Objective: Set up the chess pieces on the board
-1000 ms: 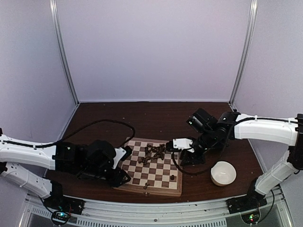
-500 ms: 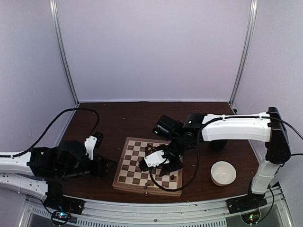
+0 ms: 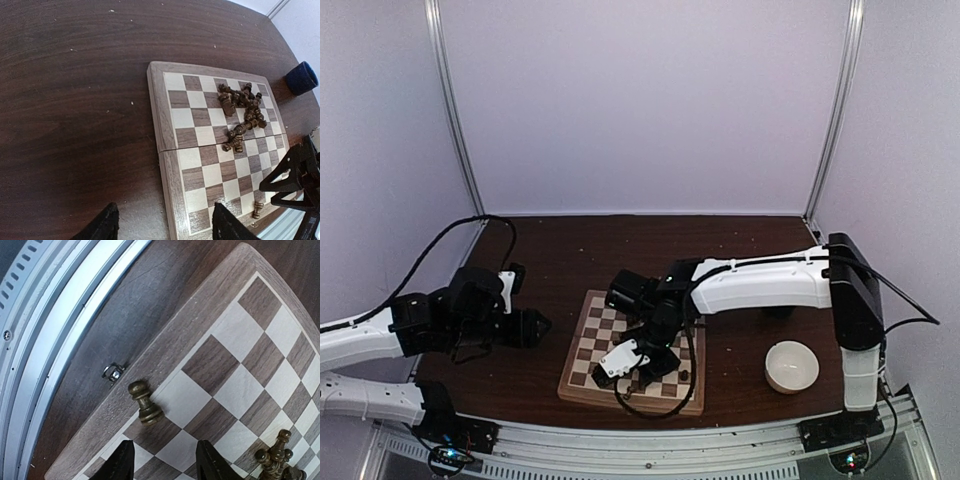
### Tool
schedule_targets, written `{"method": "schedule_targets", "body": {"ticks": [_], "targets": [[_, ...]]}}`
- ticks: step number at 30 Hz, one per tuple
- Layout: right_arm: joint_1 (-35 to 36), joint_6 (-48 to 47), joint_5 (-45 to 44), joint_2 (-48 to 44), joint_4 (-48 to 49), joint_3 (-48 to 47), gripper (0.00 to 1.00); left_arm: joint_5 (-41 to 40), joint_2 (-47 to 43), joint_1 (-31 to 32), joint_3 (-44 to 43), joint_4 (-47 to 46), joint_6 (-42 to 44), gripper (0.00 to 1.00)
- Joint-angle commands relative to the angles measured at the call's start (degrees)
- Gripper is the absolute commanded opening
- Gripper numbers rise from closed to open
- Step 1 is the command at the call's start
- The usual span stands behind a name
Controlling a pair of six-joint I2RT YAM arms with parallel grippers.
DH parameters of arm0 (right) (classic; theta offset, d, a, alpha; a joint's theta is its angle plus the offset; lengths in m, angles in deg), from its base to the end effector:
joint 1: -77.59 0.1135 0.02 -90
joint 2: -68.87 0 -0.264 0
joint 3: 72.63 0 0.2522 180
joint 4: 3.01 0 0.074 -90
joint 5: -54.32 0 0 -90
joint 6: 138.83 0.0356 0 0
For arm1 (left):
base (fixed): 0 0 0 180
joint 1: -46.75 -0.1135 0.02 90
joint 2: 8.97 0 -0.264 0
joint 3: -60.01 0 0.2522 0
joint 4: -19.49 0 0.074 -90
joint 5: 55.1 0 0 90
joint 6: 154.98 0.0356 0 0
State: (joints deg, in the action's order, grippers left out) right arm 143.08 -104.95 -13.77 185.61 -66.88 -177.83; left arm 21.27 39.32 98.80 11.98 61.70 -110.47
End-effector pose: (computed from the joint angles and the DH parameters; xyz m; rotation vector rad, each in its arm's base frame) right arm 0.1592 0.3812 0.1952 -2.5348 1.3350 0.5825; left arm 0.1152 -0.1341 0.2361 0.0110 2.3624 -0.5954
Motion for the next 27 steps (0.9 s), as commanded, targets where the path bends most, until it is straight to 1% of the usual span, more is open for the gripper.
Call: {"method": "schedule_targets", "body": {"ticks": [1, 11, 17, 24, 27], "targets": [[1.3, -2.7, -0.9, 1.1, -2.7, -1.6, 0.47, 4.1, 2.0, -0.9, -3.0, 0.2, 1.2, 0.63], [2.5, -1.9, -0.8, 3.5, -2.3, -2.9, 0.47, 4.8, 1.7, -2.1, -2.1, -0.7, 0.7, 0.64], [2.6, -1.2, -1.2, 4.4, -1.3, -2.9, 0.42, 5.0, 1.4, -2.1, -1.4, -0.8, 0.1, 0.63], [2.8, -0.8, -0.9, 4.5, -1.5, -2.7, 0.38, 5.8, 2.2, -2.1, -1.0, -2.2, 0.0, 0.63], [2.8, -0.6, -1.0, 4.7, -1.6, -2.6, 0.34, 6.1, 2.8, -2.1, -1.1, -2.6, 0.1, 0.63]]}}
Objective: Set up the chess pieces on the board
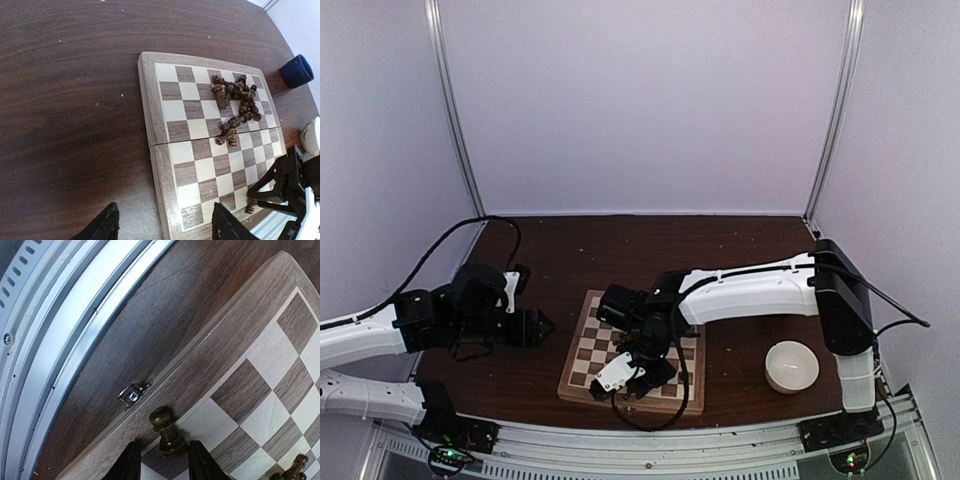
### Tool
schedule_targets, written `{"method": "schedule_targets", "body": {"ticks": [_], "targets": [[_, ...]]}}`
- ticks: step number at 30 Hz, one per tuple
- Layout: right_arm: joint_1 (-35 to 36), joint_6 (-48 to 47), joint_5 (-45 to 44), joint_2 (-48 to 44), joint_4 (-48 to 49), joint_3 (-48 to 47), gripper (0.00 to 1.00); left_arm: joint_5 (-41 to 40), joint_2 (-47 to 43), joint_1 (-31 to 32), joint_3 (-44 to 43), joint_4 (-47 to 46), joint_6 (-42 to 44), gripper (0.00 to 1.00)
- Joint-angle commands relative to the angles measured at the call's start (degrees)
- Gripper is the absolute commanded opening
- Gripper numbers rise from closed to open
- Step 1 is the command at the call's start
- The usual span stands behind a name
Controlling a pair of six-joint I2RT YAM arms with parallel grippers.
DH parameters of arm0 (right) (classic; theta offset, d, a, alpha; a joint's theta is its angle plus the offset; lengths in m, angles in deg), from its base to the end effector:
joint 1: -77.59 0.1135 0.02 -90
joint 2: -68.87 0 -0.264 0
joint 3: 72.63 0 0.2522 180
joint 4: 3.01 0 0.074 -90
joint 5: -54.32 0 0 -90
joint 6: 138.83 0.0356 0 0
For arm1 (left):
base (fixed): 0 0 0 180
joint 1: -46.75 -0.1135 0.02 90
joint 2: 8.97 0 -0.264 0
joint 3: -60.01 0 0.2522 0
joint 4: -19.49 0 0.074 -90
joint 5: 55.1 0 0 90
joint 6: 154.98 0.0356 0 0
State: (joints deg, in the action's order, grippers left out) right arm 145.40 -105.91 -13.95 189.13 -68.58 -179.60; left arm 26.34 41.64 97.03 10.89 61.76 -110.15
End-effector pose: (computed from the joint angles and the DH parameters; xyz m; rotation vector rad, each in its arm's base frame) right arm 0.1461 0.3931 0.1785 -2.6213 1.3059 0.5862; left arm 0.1213 -0.1377 0.2354 0.0306 2.4184 -0.6420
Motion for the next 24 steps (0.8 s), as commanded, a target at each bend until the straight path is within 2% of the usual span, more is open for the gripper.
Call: {"method": "schedule_targets", "body": {"ticks": [1, 6, 14, 20, 24], "targets": [[0.5, 0.5, -0.8, 1.1, 0.1, -0.8, 0.32, 1.1, 0.7, -0.4, -0.1, -2.8, -0.2, 0.63], [0.5, 2.1, -1.0, 1.0, 1.0, -0.6, 0.22, 1.1, 1.6, -0.4, -0.6, -2.6, 0.6, 0.63], [-1.0, 8.3, 1.6, -2.2, 1.9, -0.3, 0.16, 2.3, 3.3, -0.5, -2.8, -3.5, 3.9, 0.63], [-11.1, 22.6, 17.4, -9.9, 4.0, 0.5, 0.15, 7.9, 1.3, -0.5, -2.9, -12.9, 9.3, 0.62], [-18.9, 37.7, 28.0, -16.0, 15.2, 6.4, 0.15, 13.9, 1.6, -0.4, -2.4, -24.3, 10.6, 0.54]]}}
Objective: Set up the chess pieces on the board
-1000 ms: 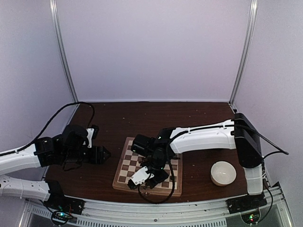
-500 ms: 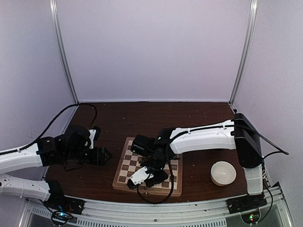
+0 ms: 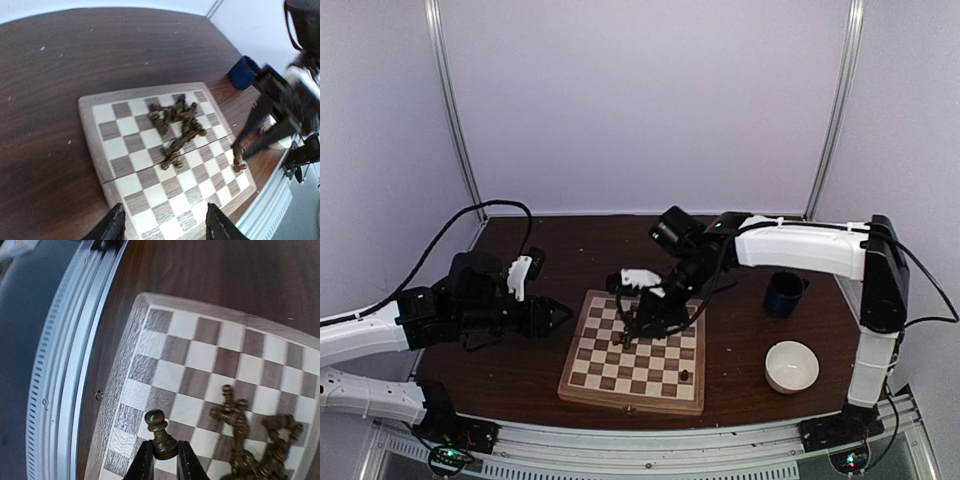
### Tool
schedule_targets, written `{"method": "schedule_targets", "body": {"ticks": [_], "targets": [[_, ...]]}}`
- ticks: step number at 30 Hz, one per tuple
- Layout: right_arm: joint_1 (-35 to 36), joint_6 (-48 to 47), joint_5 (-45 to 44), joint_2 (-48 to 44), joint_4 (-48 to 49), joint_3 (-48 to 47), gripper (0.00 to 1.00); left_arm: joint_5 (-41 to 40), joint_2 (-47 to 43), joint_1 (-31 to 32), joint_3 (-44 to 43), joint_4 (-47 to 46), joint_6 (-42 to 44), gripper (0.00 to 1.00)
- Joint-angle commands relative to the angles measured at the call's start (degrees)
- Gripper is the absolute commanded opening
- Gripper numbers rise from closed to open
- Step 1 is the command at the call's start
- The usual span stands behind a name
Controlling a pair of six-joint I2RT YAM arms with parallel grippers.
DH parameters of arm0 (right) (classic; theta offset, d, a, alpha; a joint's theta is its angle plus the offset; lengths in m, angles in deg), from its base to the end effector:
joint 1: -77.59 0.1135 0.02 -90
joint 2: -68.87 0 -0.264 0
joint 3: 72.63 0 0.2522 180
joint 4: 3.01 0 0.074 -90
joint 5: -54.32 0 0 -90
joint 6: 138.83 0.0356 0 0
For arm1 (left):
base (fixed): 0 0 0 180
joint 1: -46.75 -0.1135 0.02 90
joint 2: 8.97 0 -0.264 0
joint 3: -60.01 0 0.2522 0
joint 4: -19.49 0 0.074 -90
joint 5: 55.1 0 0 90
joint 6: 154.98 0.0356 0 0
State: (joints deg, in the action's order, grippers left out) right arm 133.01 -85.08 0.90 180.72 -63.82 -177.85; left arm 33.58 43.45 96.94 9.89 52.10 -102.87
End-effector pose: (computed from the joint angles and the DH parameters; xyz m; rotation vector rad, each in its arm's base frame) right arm 0.2142 0.3481 0.2347 -2.0628 1.7551 0.9705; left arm 0.1292 -0.1538 0.2499 0.2335 2.2964 -0.8178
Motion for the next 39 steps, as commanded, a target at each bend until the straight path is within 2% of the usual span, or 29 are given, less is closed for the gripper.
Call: {"method": "schedule_targets", "body": {"ticks": [1, 5, 9, 12, 17, 30, 39], "targets": [[-8.4, 20.0, 15.0, -9.1, 13.3, 6.8, 0.15, 7.4, 0.9, -0.3, -2.0, -16.4, 3.3, 0.53], [-11.4, 27.6, 19.0, -11.9, 19.5, 10.5, 0.15, 13.0, 8.9, -0.1, -7.2, -20.9, 1.6, 0.51], [-12.1, 28.8, 19.7, -13.4, 21.0, 11.7, 0.15, 18.9, 17.7, 0.0, -11.7, -23.8, -4.3, 0.57], [-12.2, 29.5, 20.2, -14.2, 22.0, 12.4, 0.15, 20.5, 20.9, 0.3, -13.6, -25.0, -8.0, 0.56], [-12.3, 30.0, 20.3, -14.3, 23.3, 12.7, 0.16, 21.4, 23.6, 0.7, -15.4, -25.1, -10.4, 0.47], [-12.3, 30.7, 20.8, -14.5, 24.7, 13.4, 0.17, 23.2, 26.8, 1.3, -17.1, -26.2, -11.3, 0.33], [-12.2, 29.8, 21.2, -14.8, 24.7, 14.1, 0.19, 23.0, 27.5, 1.3, -16.9, -27.2, -11.2, 0.3]]}}
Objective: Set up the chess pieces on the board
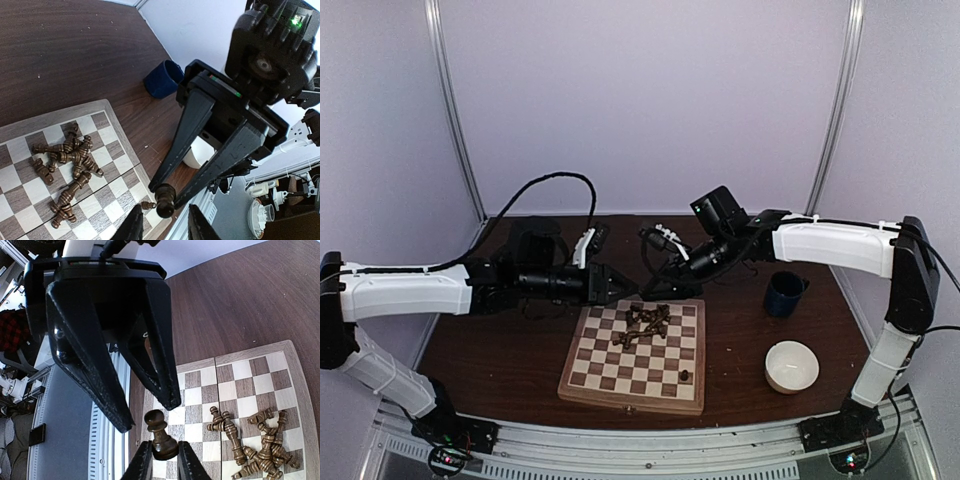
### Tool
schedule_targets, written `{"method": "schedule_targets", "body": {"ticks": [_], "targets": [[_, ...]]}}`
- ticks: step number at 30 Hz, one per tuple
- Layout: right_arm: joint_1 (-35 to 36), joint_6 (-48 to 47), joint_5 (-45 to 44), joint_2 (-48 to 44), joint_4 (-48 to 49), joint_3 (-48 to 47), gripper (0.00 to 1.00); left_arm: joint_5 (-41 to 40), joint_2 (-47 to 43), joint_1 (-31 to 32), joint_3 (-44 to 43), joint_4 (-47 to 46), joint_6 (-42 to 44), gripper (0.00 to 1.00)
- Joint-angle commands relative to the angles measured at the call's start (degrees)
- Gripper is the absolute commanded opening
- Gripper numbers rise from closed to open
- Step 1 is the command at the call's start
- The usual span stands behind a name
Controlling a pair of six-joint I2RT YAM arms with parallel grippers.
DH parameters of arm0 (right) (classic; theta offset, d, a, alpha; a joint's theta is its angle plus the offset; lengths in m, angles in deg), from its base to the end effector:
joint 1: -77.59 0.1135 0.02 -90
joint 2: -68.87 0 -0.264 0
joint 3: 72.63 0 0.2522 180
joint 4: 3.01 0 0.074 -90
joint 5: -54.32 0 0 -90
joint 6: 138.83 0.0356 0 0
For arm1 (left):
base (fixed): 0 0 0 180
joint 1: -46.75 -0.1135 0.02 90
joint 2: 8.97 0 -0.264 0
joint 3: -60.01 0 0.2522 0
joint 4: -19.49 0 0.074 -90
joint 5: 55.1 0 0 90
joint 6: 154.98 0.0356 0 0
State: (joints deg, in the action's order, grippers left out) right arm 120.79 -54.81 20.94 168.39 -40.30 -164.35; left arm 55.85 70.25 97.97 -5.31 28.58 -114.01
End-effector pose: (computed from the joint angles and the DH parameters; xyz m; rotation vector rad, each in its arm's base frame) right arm 0.2564 0.2815 0.2734 -1.4231 1.8789 1.4779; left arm 0.1868 -0.2529 0.2704 0.3189 2.2482 -1.4122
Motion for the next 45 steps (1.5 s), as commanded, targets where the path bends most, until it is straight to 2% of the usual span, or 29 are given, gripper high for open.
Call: {"method": "schedule_targets", "body": {"ticks": [1, 17, 19, 22, 24, 26, 30, 35, 38, 45], "targets": [[0.0, -0.5, 1.3, -2.5, 1.2, 0.6, 0.19, 0.7, 0.7, 0.3, -1.7, -3.9, -0.1, 0.3], [0.0, -0.7, 1.4, -2.3, 1.4, 0.7, 0.21, 0.8, 1.5, 0.4, -1.5, -5.0, 0.8, 0.1], [-0.1, -1.6, 0.9, -2.6, 0.1, 0.3, 0.3, 0.5, 1.5, 0.4, -1.7, -4.3, 1.5, 0.09], [-1.8, -11.5, 2.3, -4.3, -11.4, -3.4, 0.54, -0.7, 1.5, 0.6, -3.0, 0.4, 4.9, 0.08], [-4.5, -17.8, 0.6, -7.0, -19.3, -4.1, 0.6, -2.4, 2.3, 1.5, -5.2, 8.7, 9.0, 0.08], [-8.3, -20.0, 0.7, -9.9, -21.9, -3.1, 0.61, -5.0, 4.0, 3.9, -8.2, 15.9, 14.5, 0.08], [-17.0, -16.2, -0.5, -15.9, -15.2, 4.5, 0.61, -12.4, 9.5, 11.5, -15.1, 28.8, 24.5, 0.09], [-26.0, -15.2, -4.7, -20.2, -8.2, 11.5, 0.62, -16.4, 16.6, 17.9, -20.2, 35.3, 30.1, 0.09], [-28.7, -15.8, -7.0, -20.9, -7.2, 12.7, 0.63, -17.5, 20.2, 19.7, -22.6, 36.7, 30.8, 0.09], [-29.0, -16.3, -7.1, -21.6, -6.9, 13.4, 0.63, -20.1, 26.7, 21.0, -26.6, 36.9, 30.3, 0.08]]}}
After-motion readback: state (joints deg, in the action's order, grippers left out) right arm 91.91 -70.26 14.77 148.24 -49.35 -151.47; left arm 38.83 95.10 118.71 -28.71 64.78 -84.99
